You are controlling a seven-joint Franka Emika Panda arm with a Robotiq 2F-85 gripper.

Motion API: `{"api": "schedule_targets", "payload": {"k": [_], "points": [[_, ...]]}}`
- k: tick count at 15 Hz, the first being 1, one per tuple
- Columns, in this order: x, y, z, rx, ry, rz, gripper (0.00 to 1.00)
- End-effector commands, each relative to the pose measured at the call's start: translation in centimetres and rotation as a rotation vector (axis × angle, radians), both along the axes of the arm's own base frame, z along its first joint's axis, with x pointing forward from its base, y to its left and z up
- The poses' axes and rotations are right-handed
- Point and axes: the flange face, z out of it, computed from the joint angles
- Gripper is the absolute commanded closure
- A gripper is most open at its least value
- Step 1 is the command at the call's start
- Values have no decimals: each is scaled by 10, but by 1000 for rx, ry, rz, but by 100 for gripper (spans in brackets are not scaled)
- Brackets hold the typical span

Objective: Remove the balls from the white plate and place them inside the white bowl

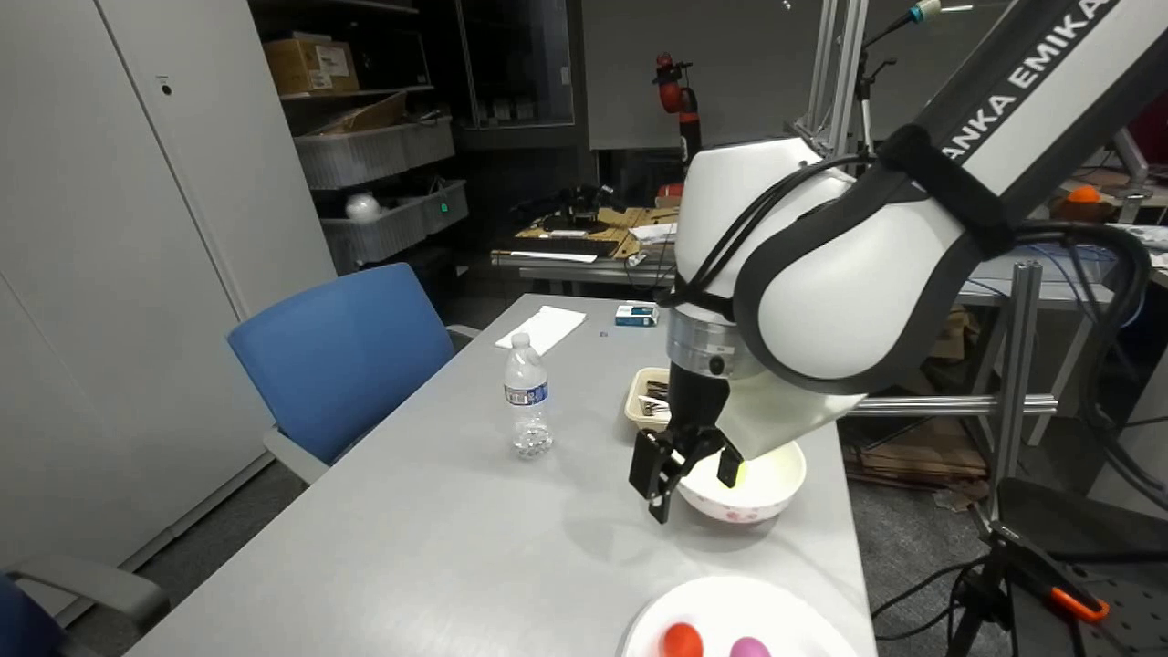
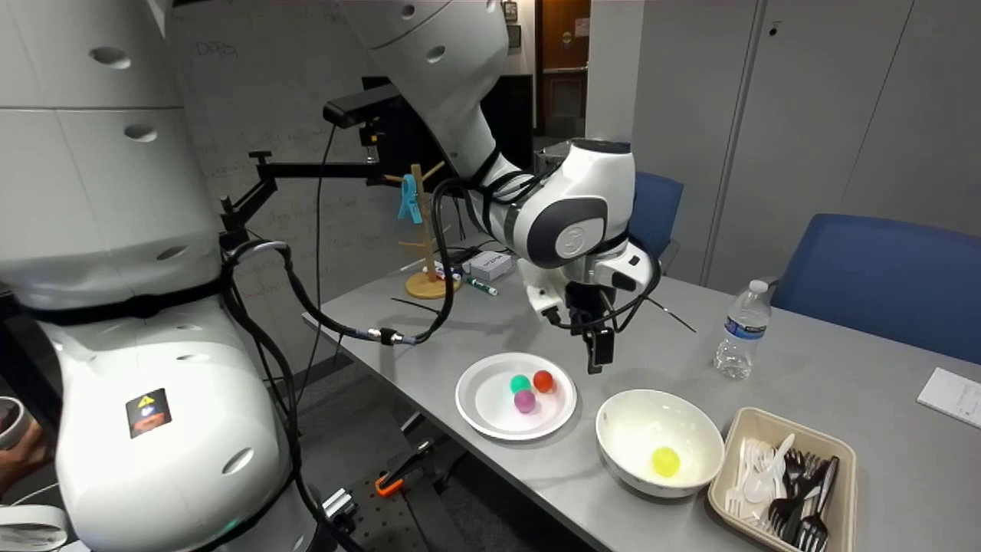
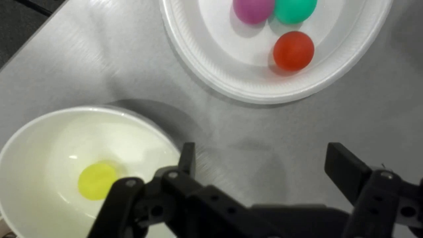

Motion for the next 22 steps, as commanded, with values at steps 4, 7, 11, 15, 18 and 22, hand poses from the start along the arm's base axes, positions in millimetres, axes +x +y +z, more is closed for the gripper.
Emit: {"api": "schedule_targets", "payload": {"k": [4, 7, 11, 15, 18, 22], "points": [[-3, 7, -39, 57, 59, 119, 0], [-4, 7, -61, 53, 93, 138, 0], [-5, 17, -74, 42, 115, 156, 0], [-2, 30, -71, 41, 102, 177, 0], [0, 37, -72, 47, 90, 178, 0], [1, 46, -80, 47, 79, 194, 0]]}}
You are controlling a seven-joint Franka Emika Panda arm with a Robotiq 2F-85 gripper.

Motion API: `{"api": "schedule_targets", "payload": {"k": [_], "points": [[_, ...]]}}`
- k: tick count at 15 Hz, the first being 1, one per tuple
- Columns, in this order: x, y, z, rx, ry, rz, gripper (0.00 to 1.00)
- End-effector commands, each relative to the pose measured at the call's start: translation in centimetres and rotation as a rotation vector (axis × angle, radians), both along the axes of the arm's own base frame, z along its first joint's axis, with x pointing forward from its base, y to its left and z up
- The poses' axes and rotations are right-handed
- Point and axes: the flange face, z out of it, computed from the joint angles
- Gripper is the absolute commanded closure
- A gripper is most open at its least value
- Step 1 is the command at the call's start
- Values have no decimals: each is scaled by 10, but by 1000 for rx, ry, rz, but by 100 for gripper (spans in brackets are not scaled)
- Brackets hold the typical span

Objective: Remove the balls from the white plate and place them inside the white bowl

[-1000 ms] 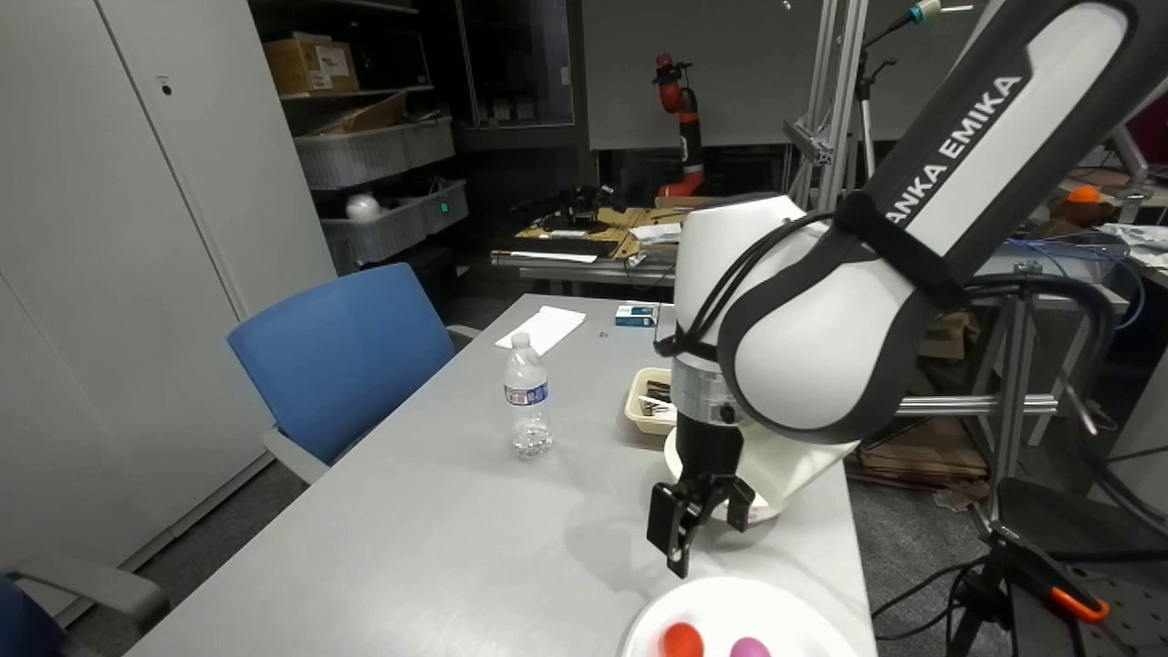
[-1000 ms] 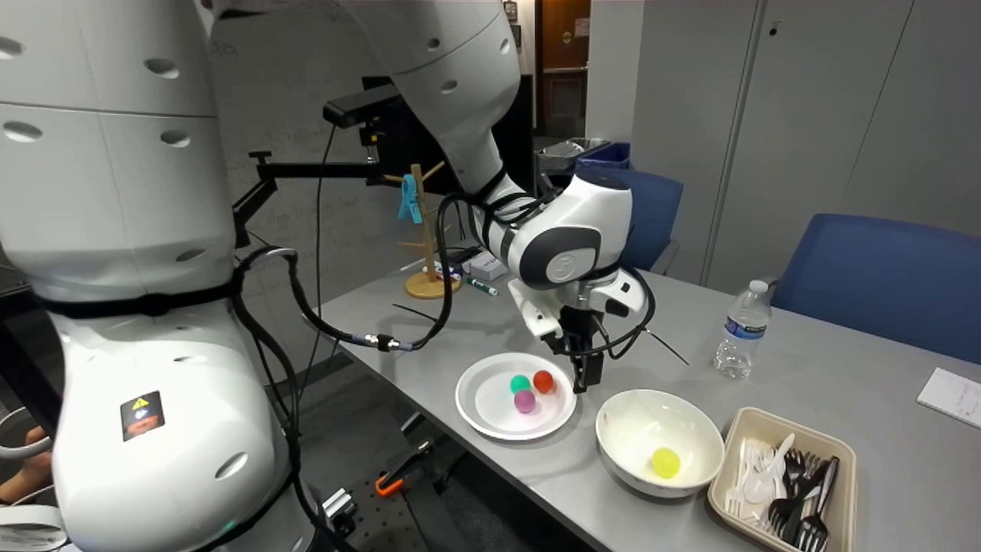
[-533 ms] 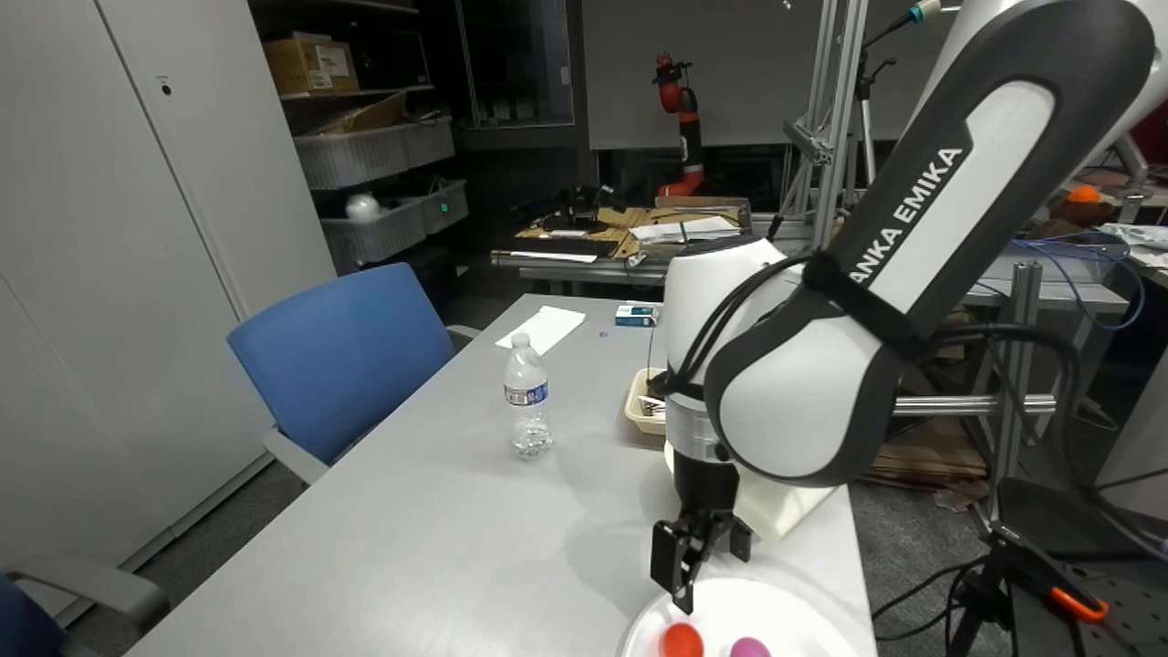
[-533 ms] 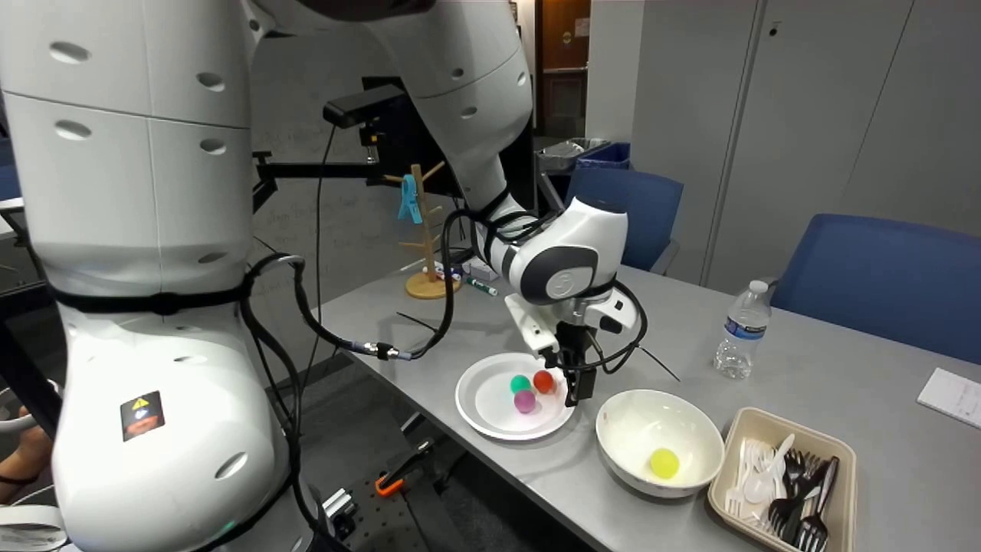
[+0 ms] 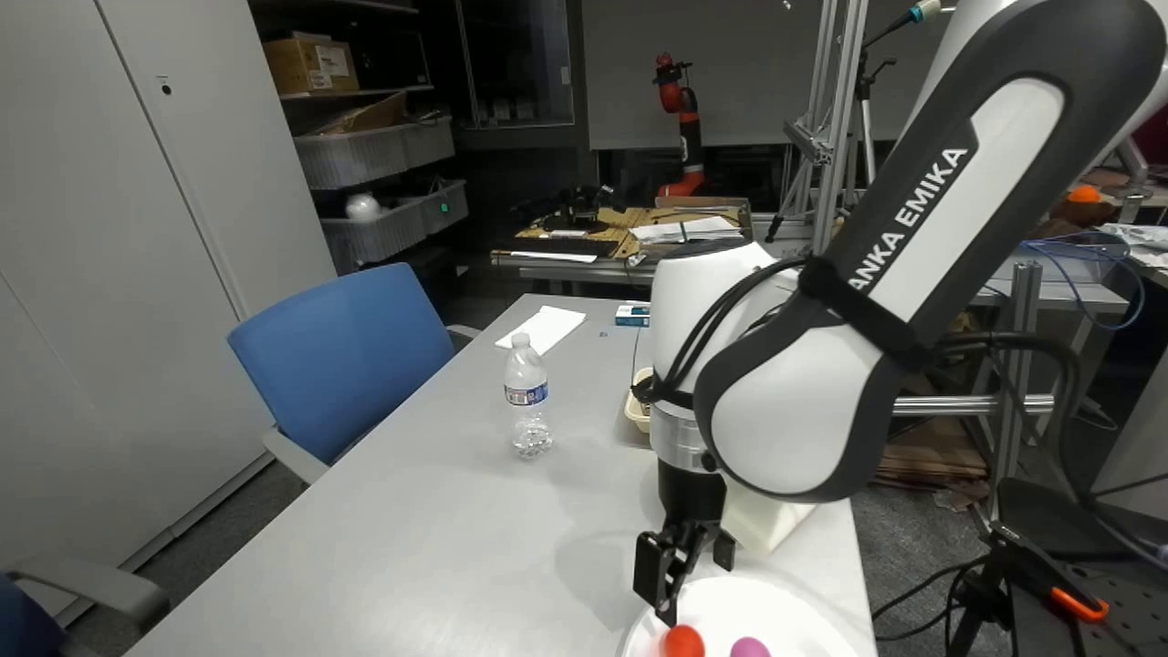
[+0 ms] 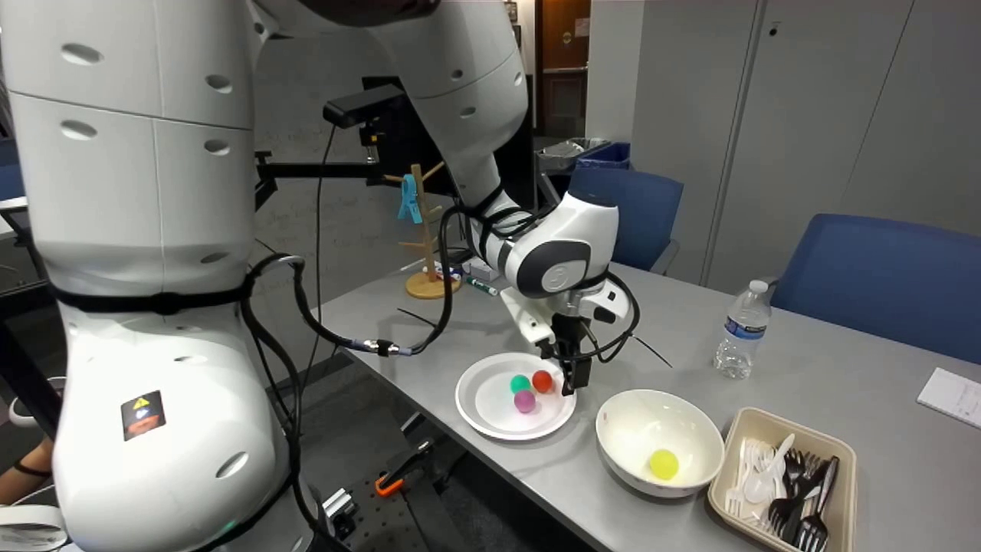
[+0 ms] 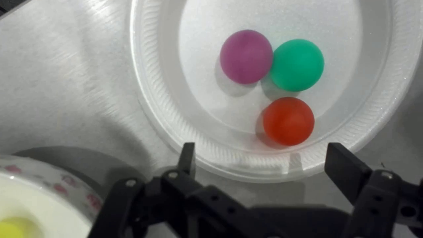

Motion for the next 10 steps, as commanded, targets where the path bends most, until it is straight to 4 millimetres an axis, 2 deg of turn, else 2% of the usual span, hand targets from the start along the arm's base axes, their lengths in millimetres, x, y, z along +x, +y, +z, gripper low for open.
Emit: {"api": "schedule_targets", "payload": {"k": [1, 6, 9, 10], "points": [[5, 13, -12, 1, -29, 20, 0], [4, 25, -29, 3, -31, 39, 2], [3, 25, -36, 2, -26, 40, 24], [3, 25, -38, 1, -23, 39, 27]]}}
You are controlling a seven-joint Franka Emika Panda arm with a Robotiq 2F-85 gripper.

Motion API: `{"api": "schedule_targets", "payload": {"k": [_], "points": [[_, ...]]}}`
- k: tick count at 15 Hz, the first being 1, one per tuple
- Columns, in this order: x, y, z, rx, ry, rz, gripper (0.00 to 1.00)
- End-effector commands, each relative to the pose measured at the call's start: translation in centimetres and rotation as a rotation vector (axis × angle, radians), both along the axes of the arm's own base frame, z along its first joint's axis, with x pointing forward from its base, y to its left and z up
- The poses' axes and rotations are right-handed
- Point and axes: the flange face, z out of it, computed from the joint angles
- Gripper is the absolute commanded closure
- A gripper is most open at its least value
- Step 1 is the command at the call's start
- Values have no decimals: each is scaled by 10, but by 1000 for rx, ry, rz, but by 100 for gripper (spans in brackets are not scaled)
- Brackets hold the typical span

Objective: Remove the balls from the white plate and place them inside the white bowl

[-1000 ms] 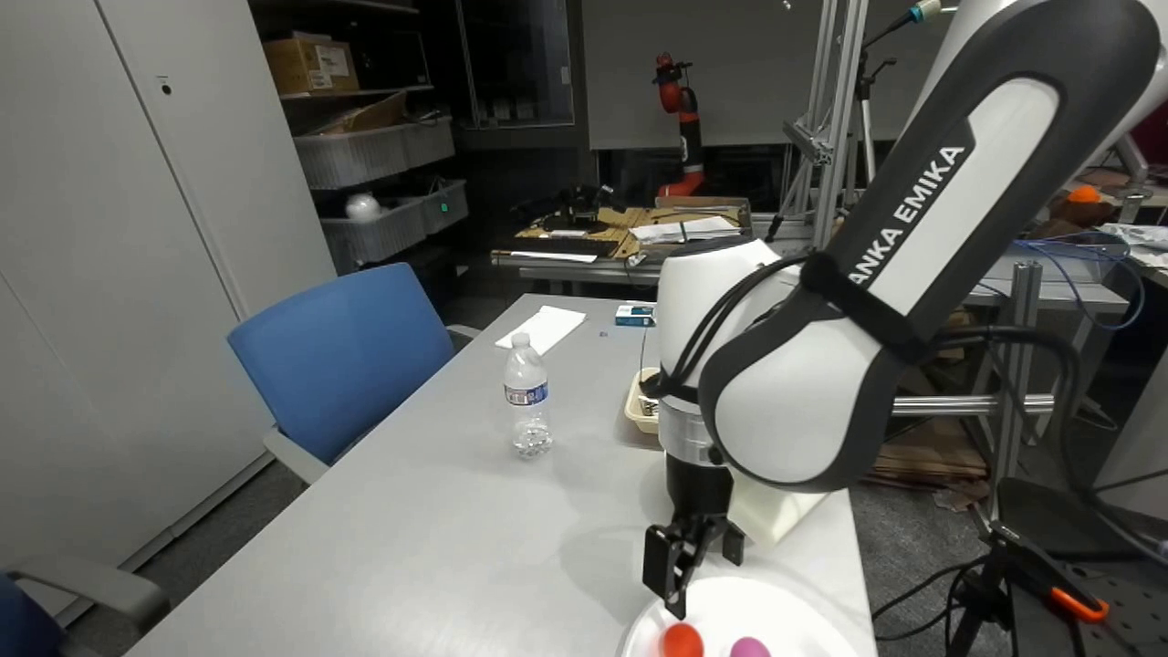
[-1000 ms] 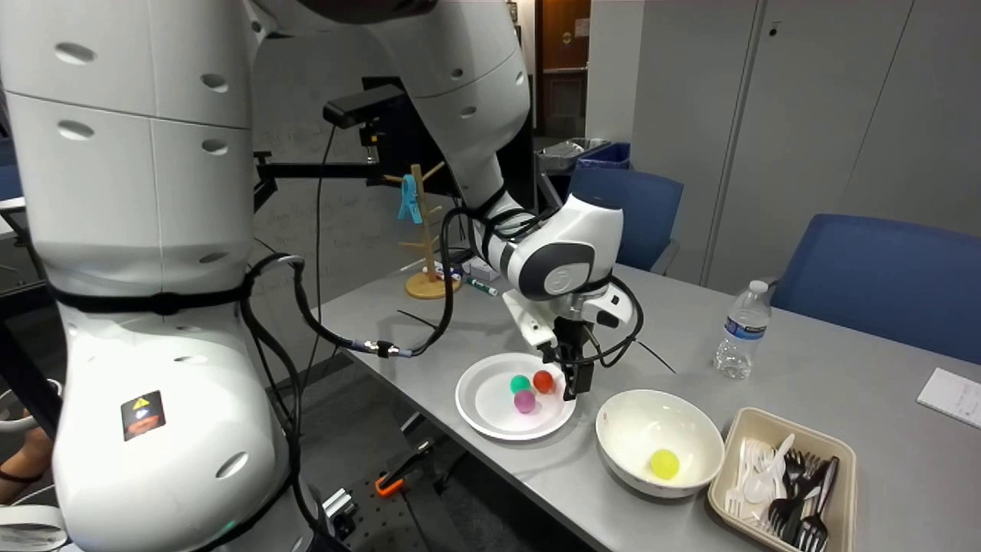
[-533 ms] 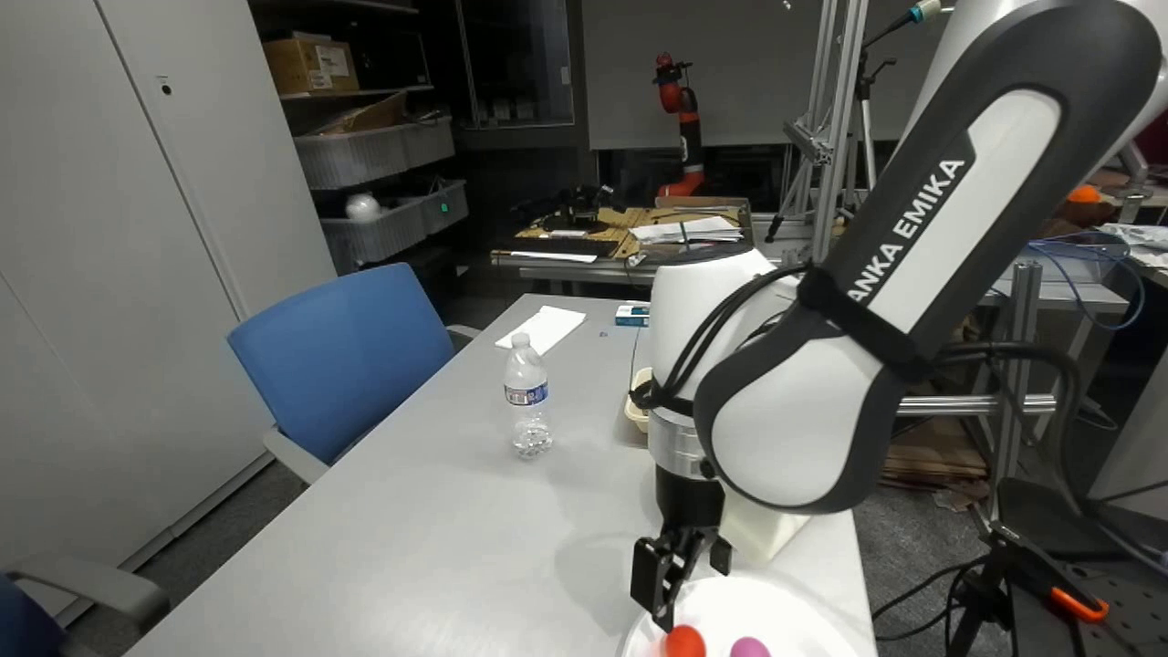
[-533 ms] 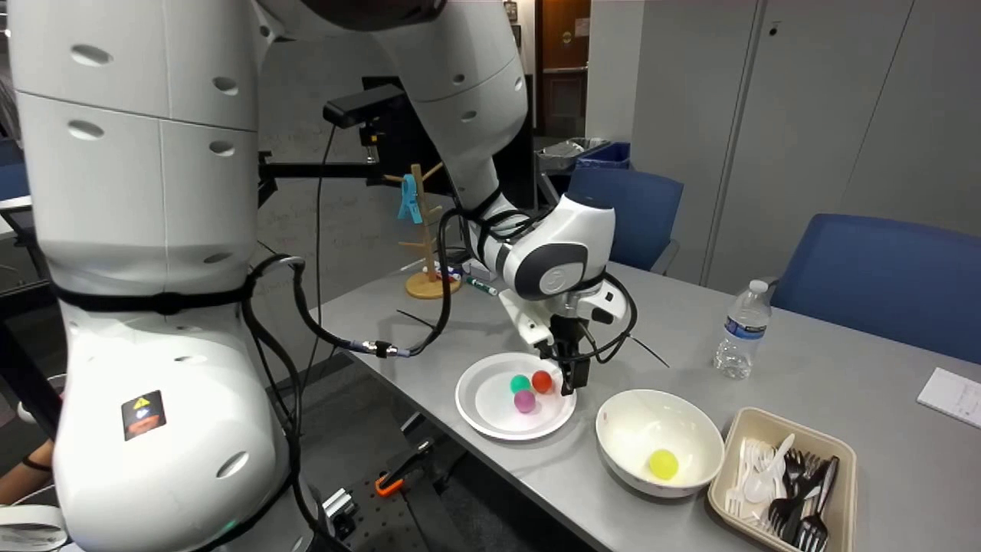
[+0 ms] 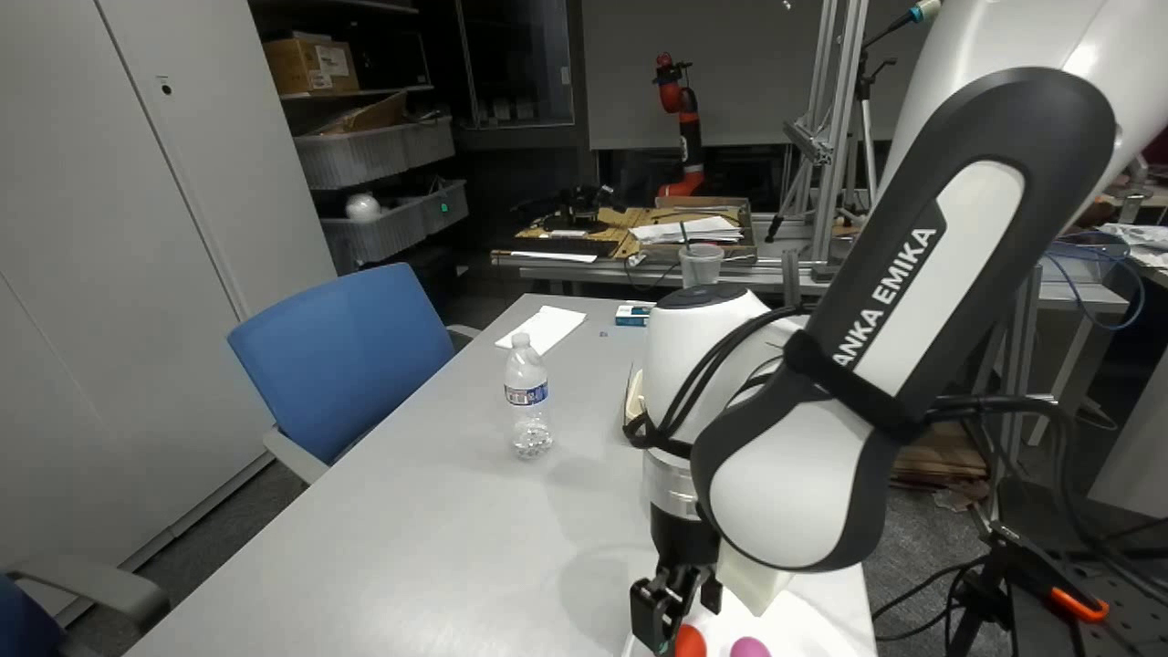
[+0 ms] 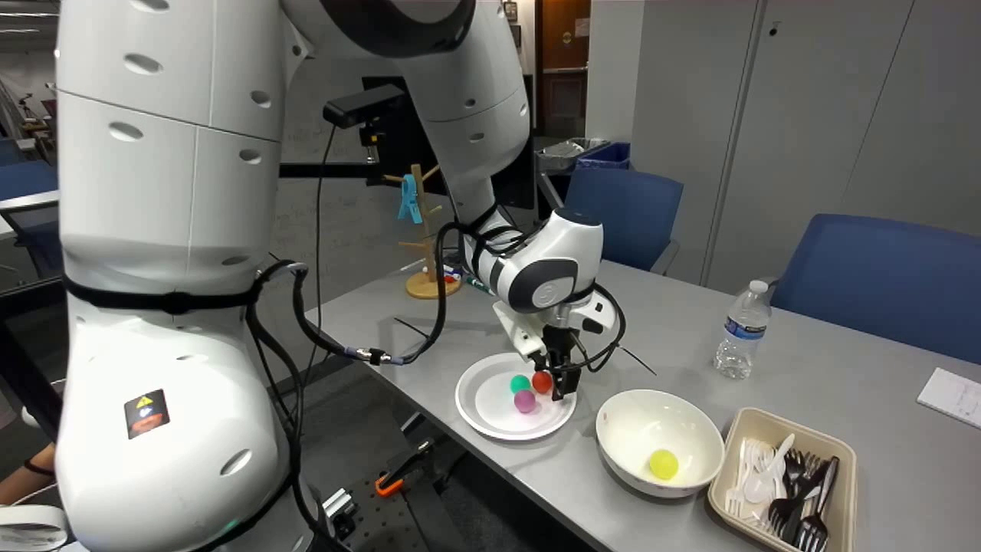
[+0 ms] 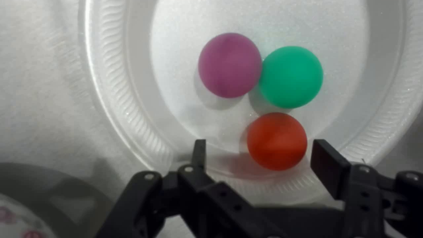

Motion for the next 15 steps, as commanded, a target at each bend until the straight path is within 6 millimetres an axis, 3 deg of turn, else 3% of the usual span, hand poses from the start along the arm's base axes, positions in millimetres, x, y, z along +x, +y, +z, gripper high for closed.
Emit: {"api": "schedule_targets", "payload": {"k": [1, 3, 5, 8, 11, 15], "points": [[5, 4, -8, 0, -7, 7, 29], [6, 4, -10, -1, -4, 6, 37], [7, 4, -11, 0, -3, 3, 58], [8, 2, -10, -5, -4, -5, 81], [8, -5, -1, -25, 10, -31, 83], [9, -26, 29, -48, 52, -76, 83]]}}
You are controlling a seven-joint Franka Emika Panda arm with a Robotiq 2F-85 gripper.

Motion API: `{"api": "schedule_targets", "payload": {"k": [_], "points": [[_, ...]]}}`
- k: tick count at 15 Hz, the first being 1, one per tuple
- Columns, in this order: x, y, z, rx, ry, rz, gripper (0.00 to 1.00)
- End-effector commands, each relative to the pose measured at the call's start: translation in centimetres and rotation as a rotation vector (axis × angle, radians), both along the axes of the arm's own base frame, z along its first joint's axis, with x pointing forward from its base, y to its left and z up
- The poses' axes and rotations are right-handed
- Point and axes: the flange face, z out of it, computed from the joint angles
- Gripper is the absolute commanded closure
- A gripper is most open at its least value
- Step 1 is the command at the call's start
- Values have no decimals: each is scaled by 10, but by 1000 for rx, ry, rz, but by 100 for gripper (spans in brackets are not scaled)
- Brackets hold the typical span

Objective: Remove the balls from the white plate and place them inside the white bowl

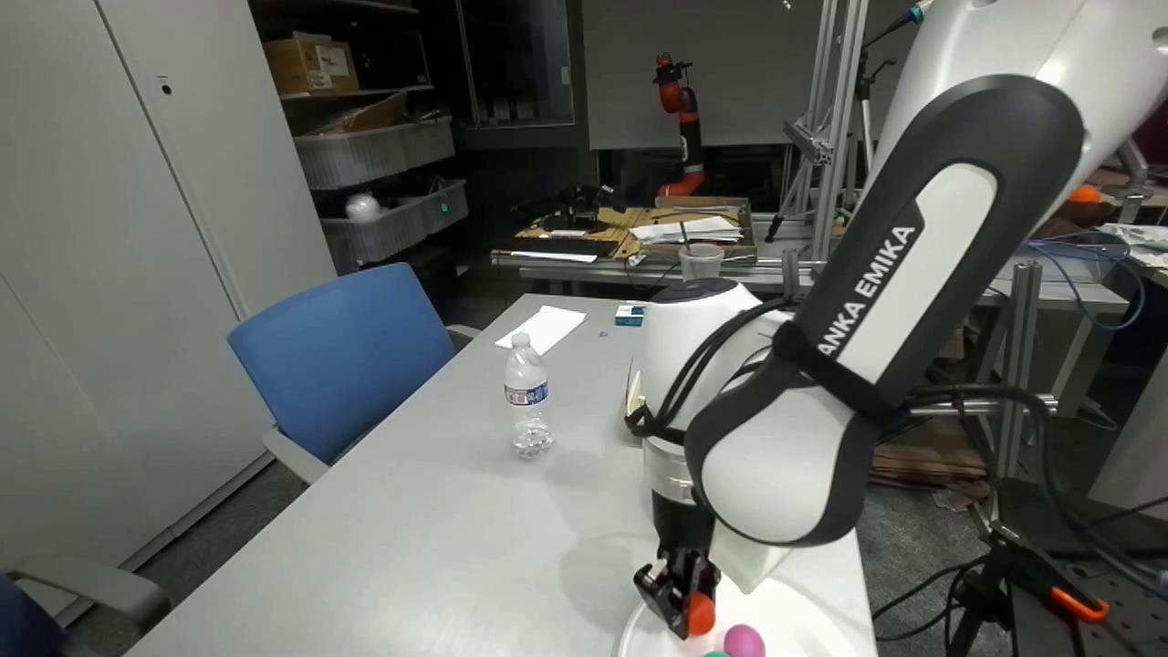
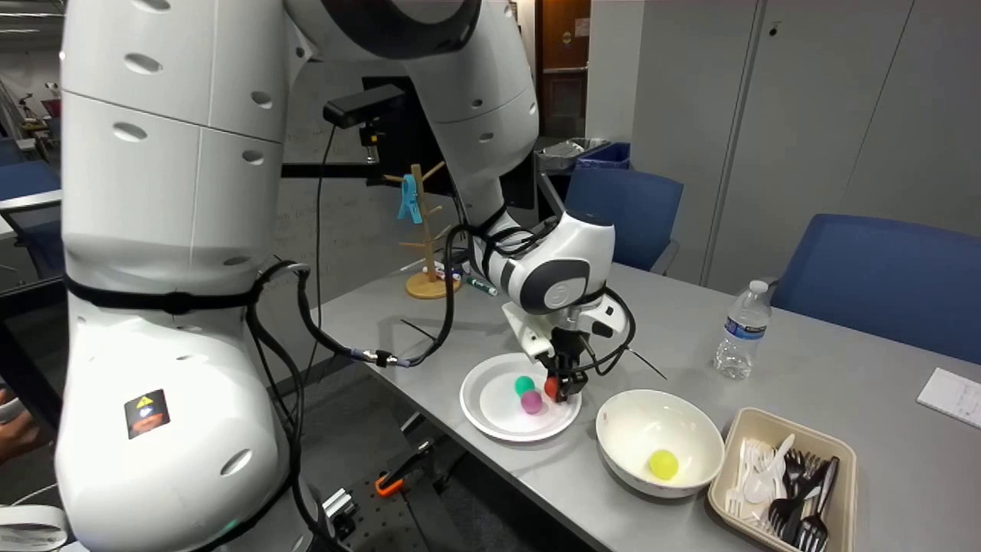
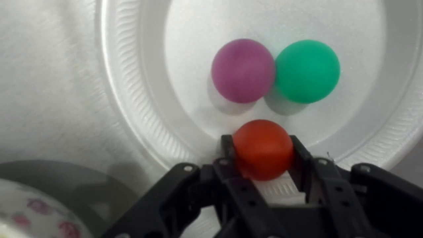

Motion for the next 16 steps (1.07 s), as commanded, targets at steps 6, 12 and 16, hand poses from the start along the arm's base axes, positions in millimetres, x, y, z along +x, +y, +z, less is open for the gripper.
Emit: {"api": "schedule_targets", "payload": {"k": [6, 12, 16], "points": [[8, -31, 90, -102, 1, -31, 83], [20, -72, 114, -160, -78, -71, 83], [20, -112, 106, -193, -86, -122, 83]]}}
